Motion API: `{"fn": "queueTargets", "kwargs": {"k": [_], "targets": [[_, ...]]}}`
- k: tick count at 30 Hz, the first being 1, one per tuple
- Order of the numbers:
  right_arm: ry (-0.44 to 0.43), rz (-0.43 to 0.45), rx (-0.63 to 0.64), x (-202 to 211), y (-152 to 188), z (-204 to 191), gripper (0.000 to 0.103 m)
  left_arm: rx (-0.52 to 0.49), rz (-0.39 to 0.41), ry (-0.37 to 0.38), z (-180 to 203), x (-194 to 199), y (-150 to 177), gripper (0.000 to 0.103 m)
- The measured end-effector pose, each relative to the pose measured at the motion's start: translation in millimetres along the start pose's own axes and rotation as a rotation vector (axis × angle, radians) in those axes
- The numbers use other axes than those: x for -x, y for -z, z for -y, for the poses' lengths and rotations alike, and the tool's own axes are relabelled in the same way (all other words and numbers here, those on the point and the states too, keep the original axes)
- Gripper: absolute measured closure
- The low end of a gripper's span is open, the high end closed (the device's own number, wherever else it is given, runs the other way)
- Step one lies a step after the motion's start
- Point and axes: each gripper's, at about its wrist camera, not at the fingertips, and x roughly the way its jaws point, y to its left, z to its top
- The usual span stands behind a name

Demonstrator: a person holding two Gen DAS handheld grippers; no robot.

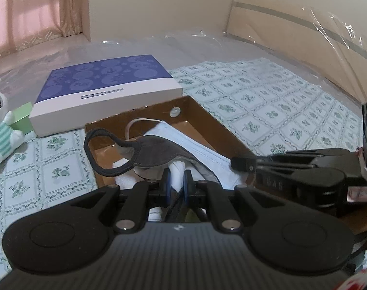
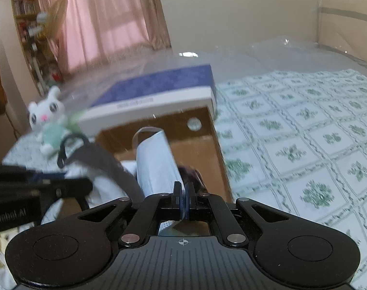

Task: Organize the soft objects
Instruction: 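Carry the dark mask with the left tool while the right tool carries the blue mask to the box, then open the left tool to drop the dark mask into the box while the right tool releases the blue mask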

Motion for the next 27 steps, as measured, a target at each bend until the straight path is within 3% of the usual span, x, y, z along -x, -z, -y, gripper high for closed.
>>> {"fn": "queueTargets", "kwargs": {"k": [7,11,13,17,18,21,27], "targets": [[0.021,-0.033,0.026,1.8,9.2,-0.1,0.101,-0.055,-0.008,0.011,9.6,-18.3,-3.4,0.094],[0.012,-0.035,0.029,2.8,10.4,2.7,0.098,-0.058,-0.017,-0.024,8.9,-31.9,-7.6,0.085],[0.003,-0.032,0.027,5.5,11.6,3.5,0.092,-0.048,-0.033,-0.033,5.8,-37.8,-9.1,0.075],[-0.02,-0.014,0.033,14.4,14.6,1.2,0.046,-0.023,-0.046,-0.037,-1.4,-37.5,-8.8,0.065],[-0.023,0.002,0.03,18.0,15.6,0.4,0.042,-0.018,-0.048,-0.035,-2.5,-35.5,-8.0,0.061],[-0.042,0.01,0.018,24.3,16.4,-1.8,0.041,0.007,-0.054,-0.026,-5.5,-27.7,-4.1,0.056],[-0.053,0.006,0.013,34.9,21.1,-8.1,0.04,0.05,-0.05,-0.019,-7.0,-5.4,5.7,0.056]]}}
